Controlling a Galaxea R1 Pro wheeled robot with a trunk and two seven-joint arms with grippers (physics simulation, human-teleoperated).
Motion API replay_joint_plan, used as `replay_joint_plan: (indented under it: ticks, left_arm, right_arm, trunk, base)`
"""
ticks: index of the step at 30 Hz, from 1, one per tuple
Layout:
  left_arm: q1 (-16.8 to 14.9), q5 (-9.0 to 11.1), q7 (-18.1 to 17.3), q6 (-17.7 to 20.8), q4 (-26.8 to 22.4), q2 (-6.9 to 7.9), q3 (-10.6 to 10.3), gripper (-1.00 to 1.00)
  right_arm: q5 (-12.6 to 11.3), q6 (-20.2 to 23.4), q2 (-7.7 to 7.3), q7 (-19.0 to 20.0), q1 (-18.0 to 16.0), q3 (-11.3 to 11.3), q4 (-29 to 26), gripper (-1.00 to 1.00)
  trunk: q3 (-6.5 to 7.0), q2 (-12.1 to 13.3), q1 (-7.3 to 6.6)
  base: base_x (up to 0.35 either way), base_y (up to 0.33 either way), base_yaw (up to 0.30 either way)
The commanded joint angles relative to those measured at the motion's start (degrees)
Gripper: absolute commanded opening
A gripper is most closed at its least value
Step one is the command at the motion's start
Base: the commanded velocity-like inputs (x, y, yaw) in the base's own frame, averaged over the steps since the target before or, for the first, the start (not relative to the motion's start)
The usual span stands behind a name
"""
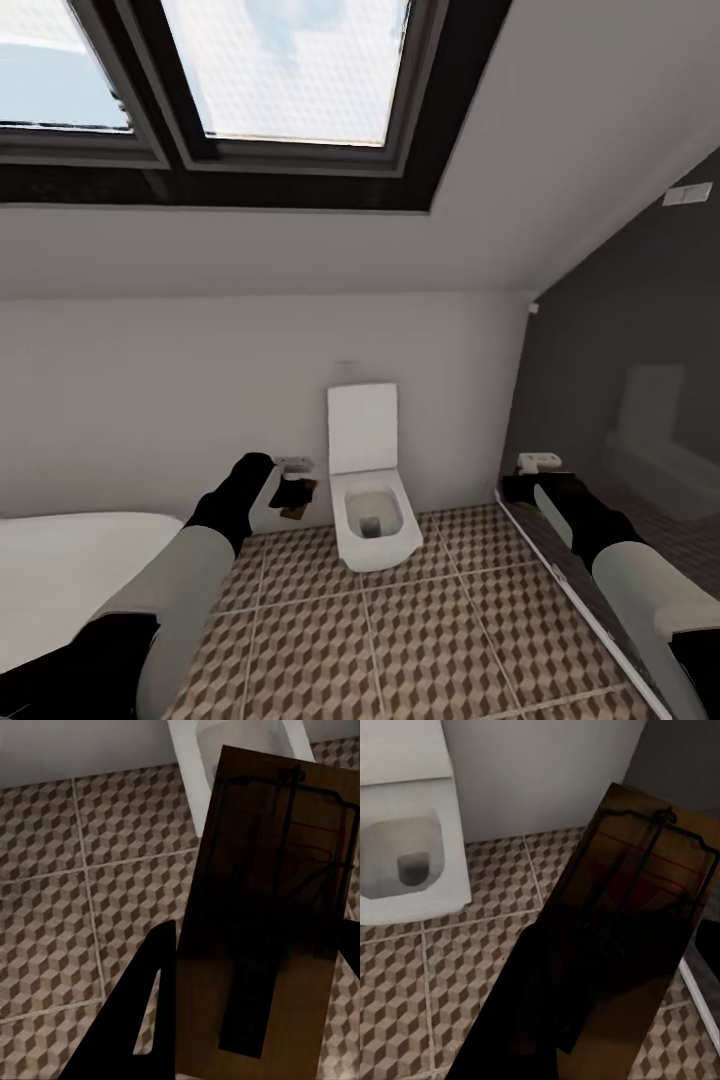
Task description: Take the four mousetraps from the cabinet in the bathroom and place them on the bathroom floor. Make sure all four end up on the same floor surface, and ensure that at least two of them are either under or directly next to the same bathroom sink.
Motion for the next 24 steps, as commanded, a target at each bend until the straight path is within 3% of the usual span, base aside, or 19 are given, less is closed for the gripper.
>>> replay_joint_plan:
  ticks: [1,13,21,24]
  left_arm:
    - [-0.02,-0.06,0.31,0.21,-0.03,-0.05,0.26,-1.00]
    - [-0.02,-0.07,0.31,0.21,-0.15,-0.10,0.58,-1.00]
    - [-0.02,-0.04,0.31,0.07,-0.20,-0.11,0.59,-1.00]
    - [-0.02,0.01,0.35,-1.70,-0.09,-0.20,0.59,-1.00]
  right_arm:
    - [-0.51,0.25,-0.11,-0.10,0.00,0.39,-0.11,-1.00]
    - [-0.57,0.21,-0.19,-0.02,0.00,0.39,-0.06,-1.00]
    - [-0.89,0.25,-0.52,0.47,0.00,0.32,-0.04,-1.00]
    - [-0.98,0.26,-0.64,0.59,-0.01,0.30,-0.04,-1.00]
  trunk:
    - [-0.03,-0.04,0.02]
    - [-0.03,-0.04,0.02]
    - [-0.03,-0.04,0.02]
    - [-0.03,-0.04,0.02]
  base:
    - [0.000,0.000,0.271]
    - [0.000,0.000,0.259]
    - [0.000,0.000,0.056]
    - [0.000,0.000,0.007]
